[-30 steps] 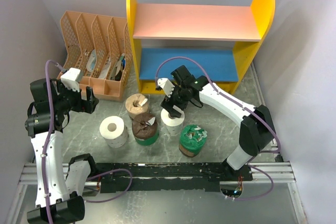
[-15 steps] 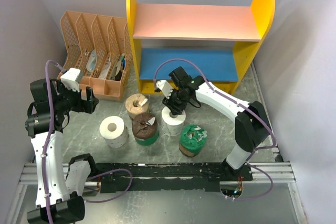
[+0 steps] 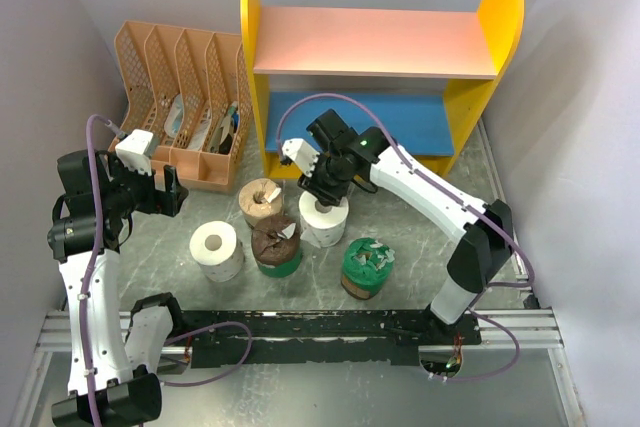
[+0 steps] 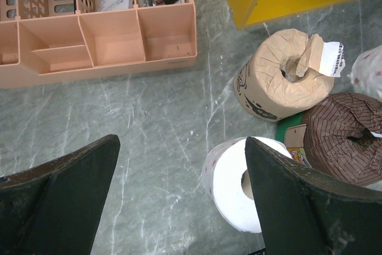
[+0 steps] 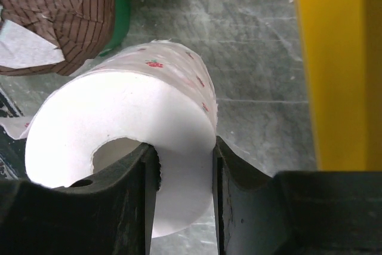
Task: Place and organize the paper towels onto the shelf
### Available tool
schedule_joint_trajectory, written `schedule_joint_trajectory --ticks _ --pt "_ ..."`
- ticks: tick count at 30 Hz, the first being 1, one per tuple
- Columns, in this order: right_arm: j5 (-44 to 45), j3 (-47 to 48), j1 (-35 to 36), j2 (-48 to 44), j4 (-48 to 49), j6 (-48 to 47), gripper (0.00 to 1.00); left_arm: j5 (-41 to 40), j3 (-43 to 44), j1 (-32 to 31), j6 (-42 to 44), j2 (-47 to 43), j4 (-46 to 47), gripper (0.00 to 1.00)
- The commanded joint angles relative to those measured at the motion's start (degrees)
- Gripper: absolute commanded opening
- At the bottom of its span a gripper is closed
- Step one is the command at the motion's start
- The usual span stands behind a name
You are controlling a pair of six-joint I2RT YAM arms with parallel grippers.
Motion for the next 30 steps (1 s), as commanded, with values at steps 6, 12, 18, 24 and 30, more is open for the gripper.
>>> schedule_joint_trajectory --ticks 6,12,18,24,30 --pt "5.47 18.46 -1.96 0.73 -18.01 -7.38 0.00 0.51 -0.22 0.61 -0.24 0.10 1.83 0.98" --pt "8.03 39.53 -9.80 6.09 -22.70 -14.74 0.00 0.51 -0.21 0.60 -0.24 0.38 1.76 0.98" --pt "6.91 43.74 -11.35 7.80 -22.65 -13.40 0.00 0.44 -0.21 0.63 -0.23 0.11 1.77 0.98" --pt "4.31 53.22 -12.81 9.62 -22.16 -8.58 0.00 0.70 -0.21 0.64 -0.15 0.34 1.68 0.98" --pt "6.68 52.55 -13.28 9.79 -21.66 -7.31 0.00 0.68 -0.21 0.60 -0.14 0.34 1.68 0.98"
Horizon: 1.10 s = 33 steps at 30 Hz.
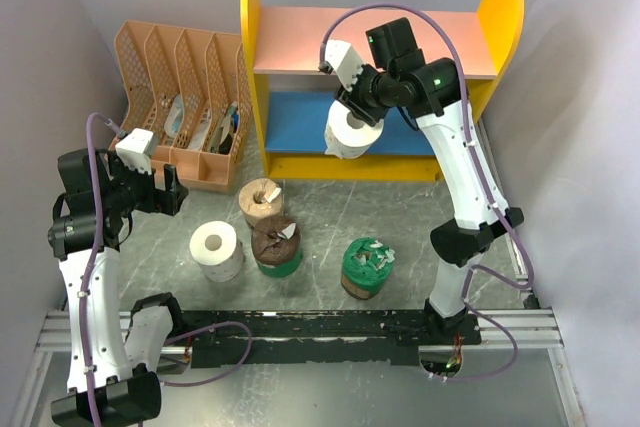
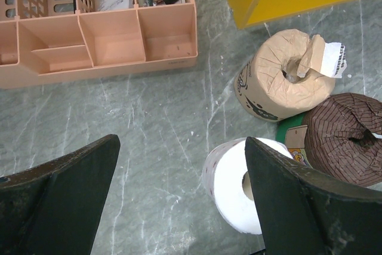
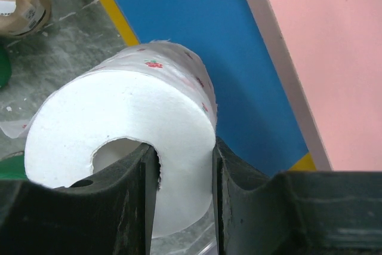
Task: Place and organize the paper towels onto the shelf
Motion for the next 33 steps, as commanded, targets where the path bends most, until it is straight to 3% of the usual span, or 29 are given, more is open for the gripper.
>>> schedule_joint_trajectory --ticks 1,8,12,18,24,30,33 --pt "0.28 -1.89 -1.33 -0.86 1.40 2.05 0.00 0.63 -0.21 0.55 -0.16 -0.44 1.36 0.98" --pt "-6.51 -11.18 -9.56 -2.99 5.34 5.17 0.00 0.48 -0.27 0.56 -0.23 -1.12 1.53 0.98" --pt "-3.84 -24.91 -10.39 -8.02 13.08 8.19 0.00 0.48 -0.35 0.55 -0.23 -1.43 1.60 0.98" --pt "-2.60 -33.84 -10.92 -13.43 20.98 12.59 0.00 0.65 -0.45 0.58 -0.17 -1.80 1.67 0.98" --pt "-4.22 -34.97 -10.95 -14.89 21.32 12.45 0.00 0.79 -0.43 0.55 -0.15 -1.99 1.63 0.99" --pt "-10.40 -27.34 -10.86 -12.76 11.14 8.51 0.00 0.84 -0.42 0.59 -0.17 -2.08 1.63 0.98" --pt "-10.27 -25.27 -10.93 -13.45 10.60 9.48 0.00 0.83 -0.41 0.57 -0.16 -2.22 1.63 0.98"
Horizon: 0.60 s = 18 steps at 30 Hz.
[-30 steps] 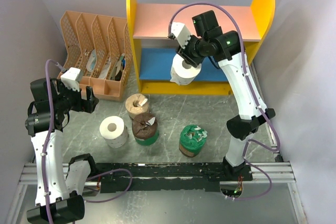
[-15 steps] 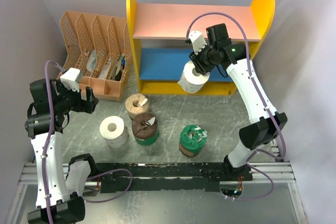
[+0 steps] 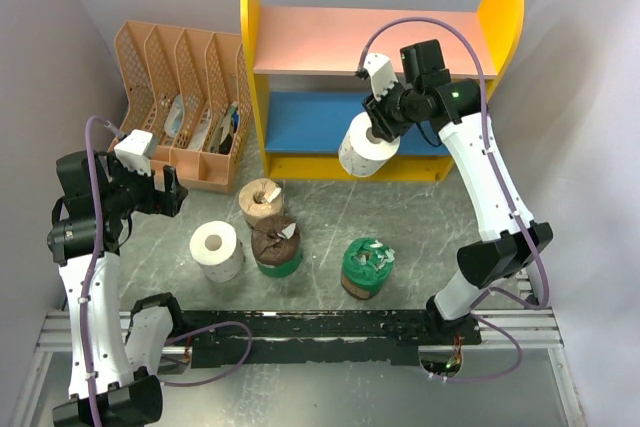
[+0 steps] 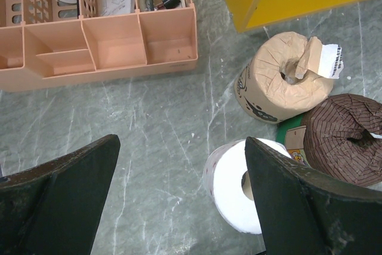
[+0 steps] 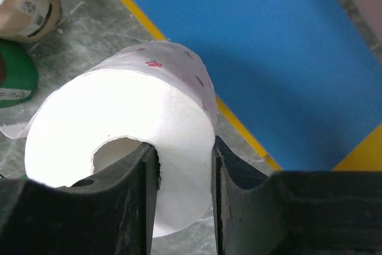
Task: Place and organize the paper towels onto the shelf
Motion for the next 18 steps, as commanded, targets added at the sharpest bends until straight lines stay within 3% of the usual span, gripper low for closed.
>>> schedule_joint_trajectory --ticks 1,11,16,18 --pt "-2.86 4.41 -0.49 -1.58 -1.80 0.48 0.00 0.93 -0.37 0.56 -0.06 -0.81 1.56 0.98" --pt "-11.01 16.24 -0.50 -1.00 -4.21 1.08 0.00 1.07 -0.43 0.56 -0.03 -0.38 1.64 0.98" --pt "-10.20 35.13 -0.48 5.38 -11.07 -1.23 0.00 0.98 -0.37 0.55 -0.05 0.12 1.53 0.98" --pt "-8.50 37.70 -0.48 6.46 -10.55 -1.47 0.00 0.89 -0.43 0.56 -0.12 0.12 1.56 0.98"
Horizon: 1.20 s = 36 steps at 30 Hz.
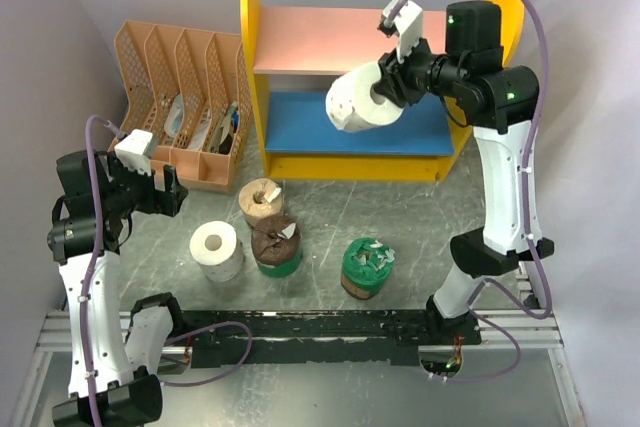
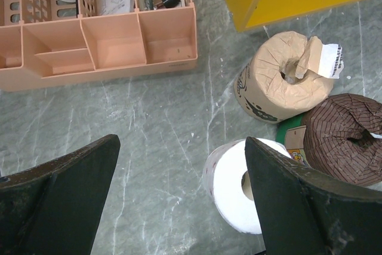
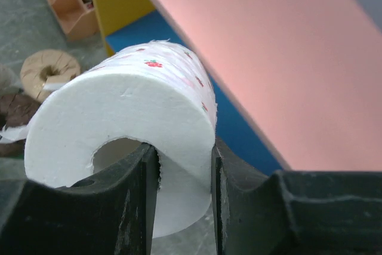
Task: Place and organize the paper towels onto the shelf
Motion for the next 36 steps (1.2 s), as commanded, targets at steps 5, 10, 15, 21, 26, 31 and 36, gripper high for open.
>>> schedule_joint_trajectory --ticks 5,10,15,21,26,31,36 --pt "6.94 -2.36 -0.30 -3.06 9.05 0.94 0.00 0.41 -0.46 0.60 -0.28 -0.21 1.65 0.98" --pt "10.34 3.54 -0.27 -1.34 8.83 0.86 0.00 0.67 -0.45 0.55 -0.23 0.31 1.66 0.98" --pt "14.41 8.26 -0.26 -3.37 12.62 0.92 0.00 0.61 -0.45 0.55 -0.28 0.47 1.65 0.98" --pt "17.36 4.99 -0.26 -6.90 21.65 1.58 0.00 0.80 -0.45 0.55 -0.15 0.71 1.67 0.98" --pt "19.94 3.00 -0.29 -7.77 28.28 2.77 0.00 0.72 -0.49 0.55 -0.20 0.60 1.70 0.98" --pt "22.33 -3.63 -0.23 -8.82 34.99 2.52 0.00 0.57 -0.51 0.55 -0.28 0.23 1.74 0.98" --pt "25.32 3.85 -0.30 -3.57 29.51 1.36 0.00 0.44 -0.53 0.55 -0.36 0.13 1.74 0.98"
